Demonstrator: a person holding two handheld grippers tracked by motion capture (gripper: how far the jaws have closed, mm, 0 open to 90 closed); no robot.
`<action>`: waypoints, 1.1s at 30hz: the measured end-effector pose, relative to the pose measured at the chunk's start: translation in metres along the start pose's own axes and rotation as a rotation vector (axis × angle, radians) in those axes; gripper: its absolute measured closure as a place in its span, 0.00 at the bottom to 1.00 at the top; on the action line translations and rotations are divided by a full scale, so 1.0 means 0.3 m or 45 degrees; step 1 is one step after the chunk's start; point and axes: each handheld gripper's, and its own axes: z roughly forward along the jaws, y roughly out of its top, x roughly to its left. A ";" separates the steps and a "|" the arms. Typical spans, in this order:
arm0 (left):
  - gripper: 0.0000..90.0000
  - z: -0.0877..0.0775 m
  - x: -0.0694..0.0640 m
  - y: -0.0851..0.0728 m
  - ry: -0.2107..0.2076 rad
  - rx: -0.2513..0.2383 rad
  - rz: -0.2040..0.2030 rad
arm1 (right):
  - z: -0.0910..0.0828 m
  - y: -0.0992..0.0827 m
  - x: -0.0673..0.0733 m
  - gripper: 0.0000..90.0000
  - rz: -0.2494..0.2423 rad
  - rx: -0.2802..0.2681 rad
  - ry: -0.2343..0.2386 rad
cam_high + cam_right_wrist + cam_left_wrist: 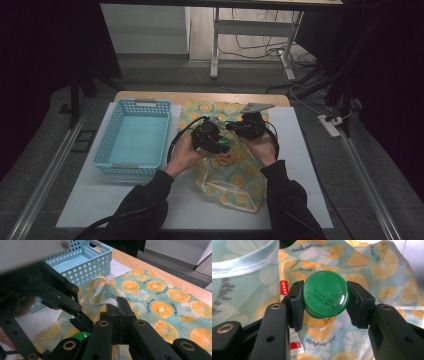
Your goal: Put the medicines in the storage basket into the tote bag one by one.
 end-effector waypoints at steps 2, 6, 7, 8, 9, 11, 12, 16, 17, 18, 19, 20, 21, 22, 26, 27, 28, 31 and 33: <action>0.58 0.016 0.003 0.005 0.008 0.012 -0.001 | -0.001 0.000 0.000 1.00 0.000 0.000 -0.001; 0.58 0.036 0.010 0.009 0.008 0.011 -0.014 | -0.001 0.000 -0.002 1.00 0.001 -0.004 -0.004; 0.58 0.041 0.012 0.009 0.008 0.013 -0.016 | -0.001 -0.001 -0.003 1.00 0.001 -0.002 -0.005; 0.58 0.046 0.014 0.009 0.011 0.017 -0.017 | -0.001 -0.001 -0.003 1.00 0.003 -0.002 -0.006; 0.58 0.051 0.016 0.009 0.017 0.018 -0.021 | -0.001 -0.002 -0.003 1.00 0.004 -0.001 -0.006; 0.58 0.061 0.019 0.008 0.015 0.022 -0.027 | 0.001 -0.002 -0.003 1.00 0.004 -0.001 -0.004; 0.58 0.065 0.020 0.008 0.016 0.025 -0.026 | 0.001 -0.002 -0.003 1.00 0.004 -0.001 -0.003; 0.58 0.081 0.024 0.007 0.016 0.032 -0.031 | 0.003 -0.002 -0.001 1.00 0.001 0.000 -0.002; 0.58 0.085 0.024 0.007 0.014 0.035 -0.031 | 0.003 -0.002 -0.001 1.00 0.001 0.000 -0.001; 0.58 0.089 0.025 0.006 0.014 0.039 -0.030 | 0.003 -0.003 -0.001 1.00 0.000 0.002 -0.002; 0.58 0.093 0.026 0.005 0.015 0.038 -0.031 | 0.003 -0.003 -0.001 1.00 0.000 0.002 -0.002; 0.58 0.096 0.028 0.003 0.008 0.033 -0.037 | 0.003 -0.003 -0.001 1.00 0.000 0.002 -0.002; 0.57 0.097 0.030 0.003 0.006 0.027 -0.041 | 0.003 -0.003 -0.002 1.00 0.000 0.002 -0.001; 0.57 0.097 0.032 0.002 0.006 0.024 -0.049 | 0.002 -0.003 -0.001 1.00 0.000 0.002 -0.001; 0.52 0.093 0.037 0.000 0.001 0.000 -0.067 | 0.002 -0.002 -0.001 1.00 -0.001 0.001 0.000; 0.50 0.088 0.038 0.000 -0.004 -0.008 -0.073 | 0.002 -0.002 -0.001 1.00 -0.001 0.001 0.000; 0.48 0.082 0.038 0.000 -0.004 -0.012 -0.077 | 0.002 -0.002 -0.001 1.00 -0.001 0.000 0.001; 0.41 0.064 0.034 0.001 -0.005 -0.023 -0.085 | 0.000 -0.002 -0.001 1.00 -0.002 0.001 0.000; 0.37 0.048 0.031 -0.002 -0.018 -0.035 -0.087 | 0.000 -0.002 0.000 1.00 0.000 0.001 0.001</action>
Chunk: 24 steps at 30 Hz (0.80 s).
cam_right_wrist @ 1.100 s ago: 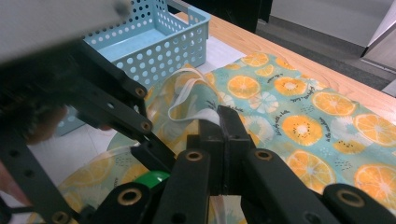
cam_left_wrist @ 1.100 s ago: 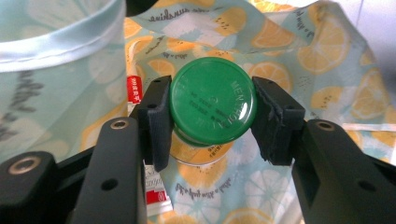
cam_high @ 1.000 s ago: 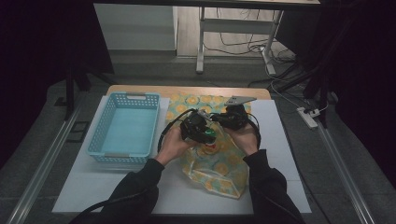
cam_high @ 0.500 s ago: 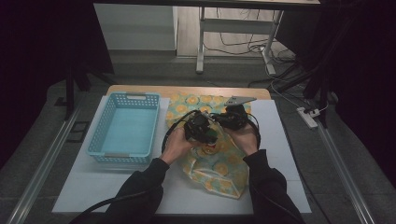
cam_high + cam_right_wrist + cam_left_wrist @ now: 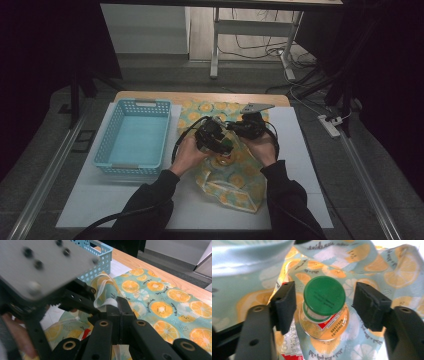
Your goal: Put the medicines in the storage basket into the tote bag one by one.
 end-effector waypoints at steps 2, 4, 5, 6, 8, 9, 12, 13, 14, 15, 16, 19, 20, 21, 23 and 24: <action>0.33 -0.010 -0.001 -0.004 -0.011 -0.010 -0.007 | 0.001 0.000 0.001 1.00 -0.002 -0.001 0.001; 0.30 -0.021 -0.004 -0.010 -0.030 -0.020 -0.013 | 0.003 0.000 0.002 1.00 -0.003 -0.001 0.003; 0.29 -0.026 -0.006 -0.013 -0.036 -0.023 -0.011 | 0.003 0.000 0.002 1.00 -0.004 0.000 0.004; 0.27 -0.030 -0.009 -0.016 -0.049 -0.020 -0.005 | 0.003 -0.001 0.002 1.00 -0.004 0.001 0.005; 0.24 -0.040 -0.014 -0.024 -0.062 -0.022 0.006 | 0.004 -0.001 0.002 1.00 -0.004 0.002 0.006; 0.23 -0.044 -0.017 -0.028 -0.067 -0.025 0.002 | 0.004 -0.001 0.002 1.00 -0.003 0.002 0.005; 0.20 -0.057 -0.026 -0.040 -0.074 -0.034 -0.003 | 0.003 -0.002 0.001 1.00 -0.003 0.004 0.004; 0.20 -0.061 -0.029 -0.043 -0.077 -0.031 -0.003 | 0.003 -0.002 0.001 1.00 -0.003 0.003 0.004; 0.19 -0.066 -0.034 -0.048 -0.077 -0.034 -0.001 | 0.003 -0.002 0.001 1.00 -0.003 0.002 0.003; 0.18 -0.070 -0.037 -0.053 -0.078 -0.036 -0.002 | 0.003 -0.001 0.001 1.00 -0.004 0.002 0.005; 0.17 -0.073 -0.040 -0.056 -0.080 -0.035 -0.003 | 0.003 -0.001 0.001 1.00 -0.004 0.001 0.005; 0.14 -0.083 -0.049 -0.071 -0.091 -0.043 -0.006 | 0.003 -0.001 0.001 1.00 -0.005 0.001 0.006; 0.12 -0.086 -0.052 -0.075 -0.096 -0.046 -0.008 | 0.003 -0.001 0.001 1.00 -0.006 0.001 0.006; 0.11 -0.090 -0.054 -0.079 -0.101 -0.049 -0.007 | 0.002 -0.001 0.001 1.00 -0.007 0.001 0.005; 0.08 -0.098 -0.061 -0.089 -0.106 -0.061 -0.007 | 0.001 0.000 0.002 1.00 -0.008 0.002 0.004; 0.07 -0.101 -0.063 -0.093 -0.109 -0.064 -0.005 | 0.001 0.000 0.002 1.00 -0.006 0.003 0.003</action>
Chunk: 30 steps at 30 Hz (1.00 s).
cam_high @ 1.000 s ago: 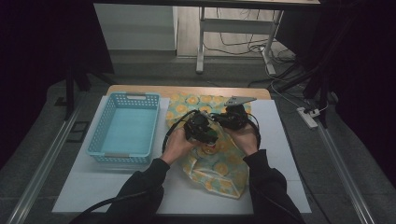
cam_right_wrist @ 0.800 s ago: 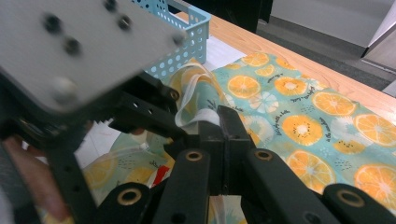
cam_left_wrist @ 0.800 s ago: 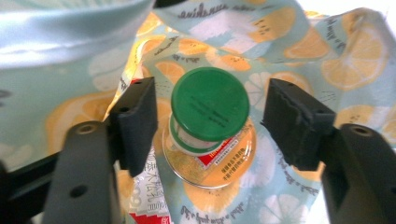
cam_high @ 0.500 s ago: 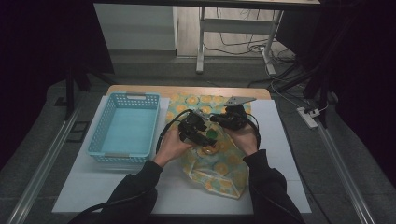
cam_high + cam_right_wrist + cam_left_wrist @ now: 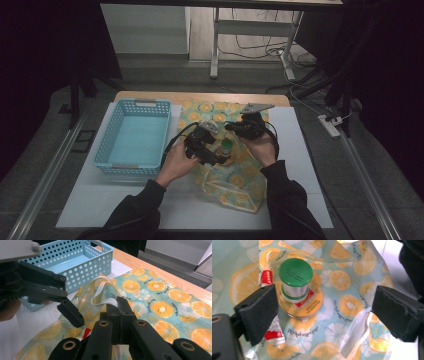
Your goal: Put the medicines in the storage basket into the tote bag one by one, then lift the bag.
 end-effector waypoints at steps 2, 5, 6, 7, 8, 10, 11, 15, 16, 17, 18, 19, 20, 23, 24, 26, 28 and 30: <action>0.04 -0.008 -0.009 -0.010 -0.006 -0.008 0.004 | 0.001 0.000 0.000 1.00 0.000 -0.001 0.001; 0.02 -0.016 -0.019 -0.022 -0.032 -0.009 0.001 | 0.002 -0.001 0.001 1.00 -0.001 0.000 0.004; 0.02 -0.020 -0.024 -0.028 -0.037 -0.012 0.001 | 0.002 0.000 0.002 1.00 -0.001 0.001 0.005; 0.01 -0.024 -0.028 -0.032 -0.038 -0.012 0.009 | 0.002 0.000 0.002 1.00 -0.003 0.003 0.006; 0.01 -0.028 -0.032 -0.037 -0.040 -0.012 0.012 | 0.002 0.000 0.003 1.00 -0.003 0.004 0.004; 0.01 -0.033 -0.040 -0.046 -0.050 -0.019 0.018 | 0.003 0.000 0.003 1.00 -0.002 0.004 0.005; 0.00 -0.036 -0.043 -0.049 -0.053 -0.020 0.024 | 0.003 0.000 0.004 1.00 -0.003 0.004 0.005; 0.01 -0.040 -0.055 -0.067 -0.053 -0.013 0.042 | 0.005 0.000 0.005 1.00 -0.003 0.005 0.008; 0.01 -0.039 -0.057 -0.072 -0.052 -0.013 0.045 | 0.005 0.000 0.006 1.00 -0.004 0.006 0.009; 0.01 -0.037 -0.058 -0.077 -0.047 -0.012 0.048 | 0.005 -0.001 0.006 1.00 -0.004 0.008 0.009; 0.01 -0.035 -0.060 -0.080 -0.039 -0.009 0.052 | 0.006 -0.001 0.007 1.00 -0.003 0.008 0.008; 0.01 -0.033 -0.061 -0.083 -0.032 -0.005 0.055 | 0.007 -0.002 0.007 1.00 -0.004 0.010 0.009; 0.01 -0.030 -0.063 -0.085 -0.028 -0.006 0.055 | 0.007 -0.002 0.007 1.00 -0.004 0.011 0.009; 0.01 -0.019 -0.071 -0.088 -0.011 -0.019 0.051 | 0.008 0.000 0.008 1.00 -0.004 0.010 0.009; 0.01 -0.014 -0.073 -0.089 -0.007 -0.019 0.051 | 0.007 0.000 0.008 1.00 -0.004 0.009 0.009; 0.01 -0.001 -0.078 -0.090 0.001 -0.014 0.058 | 0.008 -0.001 0.009 1.00 -0.003 0.010 0.010; 0.01 0.013 -0.084 -0.089 -0.003 0.012 0.050 | 0.010 -0.001 0.011 1.00 -0.004 0.012 0.012; 0.02 0.029 -0.090 -0.090 -0.002 0.022 0.048 | 0.009 0.000 0.012 1.00 -0.008 0.012 0.013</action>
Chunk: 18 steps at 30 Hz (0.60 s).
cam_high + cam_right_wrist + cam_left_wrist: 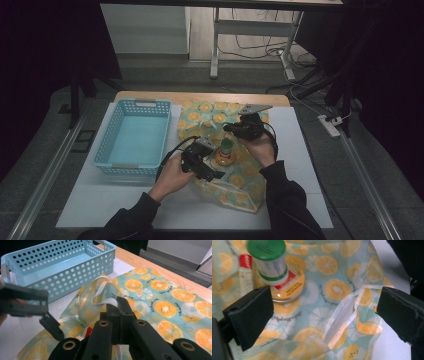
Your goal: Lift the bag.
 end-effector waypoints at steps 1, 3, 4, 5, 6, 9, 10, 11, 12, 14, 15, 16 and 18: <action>0.03 0.008 -0.002 0.000 0.002 0.010 0.002 | 0.000 0.001 0.001 1.00 -0.003 -0.001 0.000; 0.03 0.026 -0.003 -0.001 0.002 0.023 0.008 | 0.000 0.002 0.003 1.00 -0.003 -0.004 0.000; 0.04 0.037 -0.003 -0.002 0.002 0.029 0.009 | 0.000 0.002 0.003 1.00 -0.003 -0.005 0.001; 0.03 0.045 -0.002 -0.003 0.000 0.034 0.009 | 0.000 0.002 0.004 1.00 -0.002 -0.006 0.001; 0.03 0.058 0.000 -0.005 -0.001 0.047 0.008 | 0.000 0.002 0.004 1.00 -0.003 -0.003 0.001; 0.03 0.091 0.005 -0.011 0.022 0.077 0.016 | 0.001 0.002 0.004 1.00 -0.006 -0.002 0.002; 0.03 0.100 0.007 -0.013 0.026 0.089 0.021 | 0.002 0.002 0.004 1.00 -0.005 -0.002 0.002; 0.03 0.110 0.008 -0.016 0.022 0.096 0.025 | 0.002 0.001 0.004 1.00 -0.004 -0.003 0.002; 0.03 0.118 0.009 -0.018 0.025 0.109 0.033 | 0.002 0.001 0.004 1.00 -0.005 -0.002 0.002; 0.02 0.137 0.007 -0.023 0.047 0.129 0.043 | 0.002 0.001 0.004 1.00 -0.006 -0.001 0.002; 0.02 0.147 0.006 -0.026 0.056 0.139 0.046 | 0.001 0.002 0.005 1.00 -0.007 -0.002 0.002; 0.01 0.155 0.005 -0.029 0.066 0.149 0.049 | 0.001 0.002 0.005 1.00 -0.008 -0.003 0.003; 0.01 0.173 0.003 -0.037 0.064 0.169 0.055 | 0.002 0.002 0.005 1.00 -0.009 -0.004 0.002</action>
